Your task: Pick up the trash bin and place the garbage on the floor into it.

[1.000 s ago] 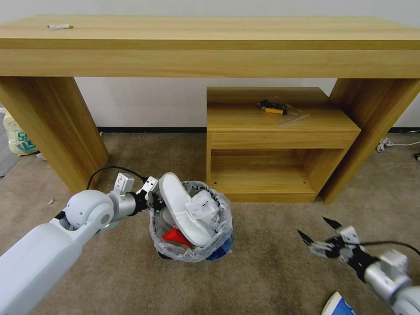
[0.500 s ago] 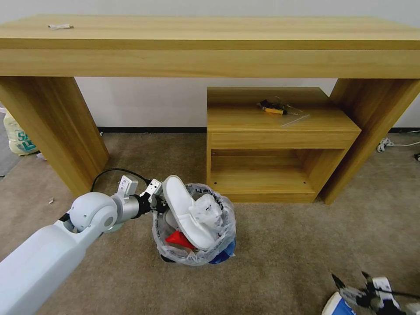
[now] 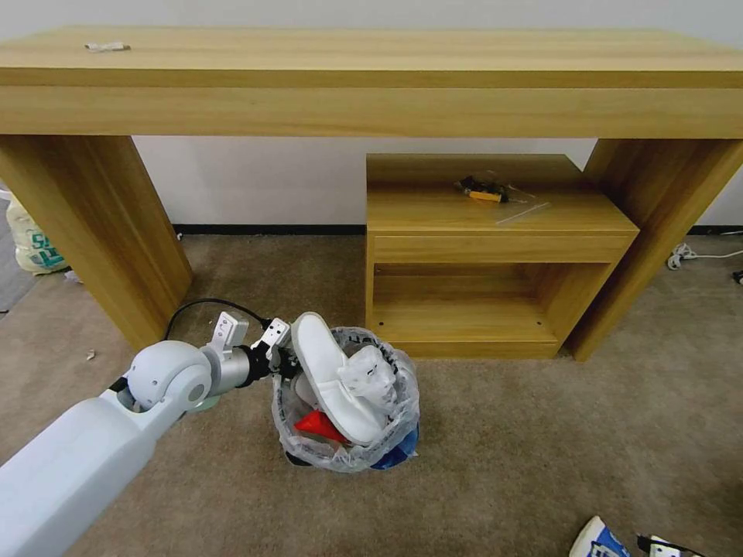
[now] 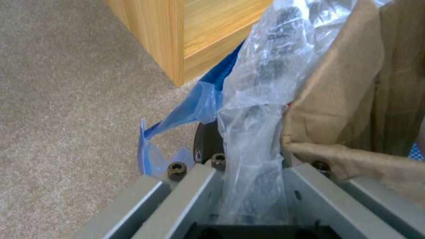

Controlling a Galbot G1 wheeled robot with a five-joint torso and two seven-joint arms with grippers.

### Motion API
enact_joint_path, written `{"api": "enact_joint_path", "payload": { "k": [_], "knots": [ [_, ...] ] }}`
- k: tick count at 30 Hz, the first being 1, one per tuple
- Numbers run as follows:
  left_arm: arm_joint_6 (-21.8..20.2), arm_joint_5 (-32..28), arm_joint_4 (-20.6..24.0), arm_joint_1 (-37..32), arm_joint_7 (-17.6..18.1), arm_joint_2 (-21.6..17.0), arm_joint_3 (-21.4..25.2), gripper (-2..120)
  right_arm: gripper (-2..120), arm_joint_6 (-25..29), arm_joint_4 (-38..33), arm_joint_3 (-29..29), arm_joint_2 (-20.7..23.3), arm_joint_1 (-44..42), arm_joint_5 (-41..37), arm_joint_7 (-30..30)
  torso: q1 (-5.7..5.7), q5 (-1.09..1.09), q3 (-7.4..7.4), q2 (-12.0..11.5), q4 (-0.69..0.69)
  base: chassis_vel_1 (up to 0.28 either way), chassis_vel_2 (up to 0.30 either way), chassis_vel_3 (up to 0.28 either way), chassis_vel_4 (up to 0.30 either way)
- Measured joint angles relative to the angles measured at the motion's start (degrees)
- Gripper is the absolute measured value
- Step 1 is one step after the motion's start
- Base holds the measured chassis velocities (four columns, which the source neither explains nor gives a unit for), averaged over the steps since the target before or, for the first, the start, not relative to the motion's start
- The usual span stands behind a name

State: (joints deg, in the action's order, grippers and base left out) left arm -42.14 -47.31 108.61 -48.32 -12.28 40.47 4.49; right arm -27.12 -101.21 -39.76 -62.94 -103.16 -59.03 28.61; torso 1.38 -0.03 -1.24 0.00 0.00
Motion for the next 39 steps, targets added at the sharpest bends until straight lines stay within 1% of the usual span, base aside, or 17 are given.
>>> {"api": "enact_joint_path", "payload": {
  "k": [3, 4, 7, 8, 10, 11, 14, 16, 18, 19, 20, 23, 24, 26, 29, 34, 39],
  "knots": [
    [0.0, 0.02, -0.26, 0.01, -0.07, 0.09, -0.02, 0, 100, -2.05, 0.82, 2.4, -1.05, 4.5, -3.74, 6.85, 0.0, 0.0, 0.0, 0.0, 0.0, 0.0, 0.0, 0.0, 0.0],
    [0.0, 0.02, -0.26, 0.01, -0.07, 0.09, -0.02, 0, 100, -2.05, 0.82, 2.4, -1.05, 4.5, -3.74, 6.85, 0.0, 0.0, 0.0, 0.0, 0.0, 0.0, 0.0, 0.0, 0.0],
    [0.0, 0.04, -0.47, 0.14, -0.23, 0.2, -0.04, 0, 99, -3.67, 1.68, 4.56, -1.37, 8.43, -8.62, 14.57, 0.0, 0.0, 0.0, 0.0, 0.0, 0.0, 0.0, 0.0, 0.0],
    [0.0, 0.04, -0.47, 0.14, -0.23, 0.2, -0.04, 0, 99, -3.67, 1.68, 4.56, -1.37, 8.43, -8.62, 14.57, 0.0, 0.0, 0.0, 0.0, 0.0, 0.0, 0.0, 0.0, 0.0],
    [0.01, 0.07, -0.56, 0.18, -0.56, 0.2, -0.02, 0, 97, -3.82, 2.57, 5.86, -1.58, 10.31, -9.7, 18.32, 0.0, 0.01, 0.0, 0.0, 0.01, 0.0, 0.0, 0.0, 0.0],
    [0.0, 0.11, -0.62, 0.17, -0.8, 0.2, 0.04, 0, 93, -3.66, 3.2, 6.48, -1.66, 11.08, -9.65, 19.6, 0.0, -0.01, 0.0, 0.0, 0.01, 0.0, 0.0, 0.0, 0.0],
    [0.0, 0.2, -0.67, 0.08, -1.2, 0.12, 0.26, 0, 88, -3.04, 4.2, 7.18, -2.01, 11.98, -9.06, 20.6, 0.0, 0.02, 0.0, 0.0, 0.0, 0.0, 0.0, 0.0, 0.0],
    [0.01, 0.25, -0.69, 0.03, -1.35, 0.06, 0.35, 0, 87, -2.79, 4.6, 7.38, -2.15, 12.29, -8.98, 21.1, 0.0, 0.01, 0.0, 0.0, 0.0, 0.0, 0.0, 0.0, 0.0],
    [0.0, 0.31, -0.79, -0.01, -1.54, -0.01, 0.39, 0, 84, -1.32, 5.58, 7.83, -2.22, 12.86, -8.31, 21.98, 0.0, 0.0, 0.0, 0.0, 0.0, 0.0, 0.0, 0.0, 0.0],
    [0.0, 0.34, -0.83, -0.01, -1.6, -0.02, 0.4, 0, 80, -0.58, 6.13, 7.93, -2.22, 13.08, -7.98, 22.34, 0.0, 0.01, 0.0, 0.0, 0.0, 0.0, 0.0, 0.0, 0.0],
    [0.0, 0.34, -0.83, -0.01, -1.6, -0.02, 0.4, 0, 80, -0.58, 6.13, 7.93, -2.22, 13.08, -7.98, 22.34, 0.0, 0.01, 0.0, 0.0, 0.0, 0.0, 0.0, 0.0, 0.0],
    [0.0, 0.36, -0.86, 0.04, -1.72, -0.01, 0.38, 0, 65, 0.41, 6.74, 7.92, -2.06, 13.11, -7.35, 22.62, 0.0, 0.01, 0.0, 0.0, 0.0, 0.0, 0.0, 0.0, 0.0],
    [0.0, 0.36, -0.86, 0.04, -1.72, -0.01, 0.38, 0, 65, 0.41, 6.74, 7.92, -2.06, 13.11, -7.35, 22.62, 0.0, 0.01, 0.0, 0.0, 0.0, 0.0, 0.0, 0.0, 0.0],
    [0.0, 0.41, -0.87, 0.16, -1.88, 0.01, 0.29, 0, 58, 1.02, 7.21, 7.71, -1.83, 12.99, -6.73, 22.5, 0.0, 0.01, 0.0, 0.0, 0.0, 0.0, 0.0, 0.0, 0.0],
    [0.0, 0.41, -0.86, 0.23, -1.93, 0.02, 0.21, 0, 57, 1.65, 7.95, 7.55, -1.61, 13.0, -6.0, 22.0, 0.0, 0.01, 0.0, 0.0, 0.0, 0.0, 0.0, 0.0, 0.0],
    [0.0, 0.42, -0.59, 0.18, -1.93, -0.06, 0.18, 0, 50, 2.01, 8.32, 7.15, -1.22, 12.77, -5.43, 21.12, 0.0, 0.01, 0.0, 0.0, 0.0, 0.0, 0.0, 0.0, 0.0],
    [0.01, 0.42, -0.31, -0.02, -1.87, -0.2, 0.18, 0, 49, 2.47, 8.78, 7.02, -1.09, 12.61, -5.07, 20.53, 0.0, 0.01, 0.0, 0.0, 0.0, 0.0, 0.0, 0.0, 0.0]
  ]
}}
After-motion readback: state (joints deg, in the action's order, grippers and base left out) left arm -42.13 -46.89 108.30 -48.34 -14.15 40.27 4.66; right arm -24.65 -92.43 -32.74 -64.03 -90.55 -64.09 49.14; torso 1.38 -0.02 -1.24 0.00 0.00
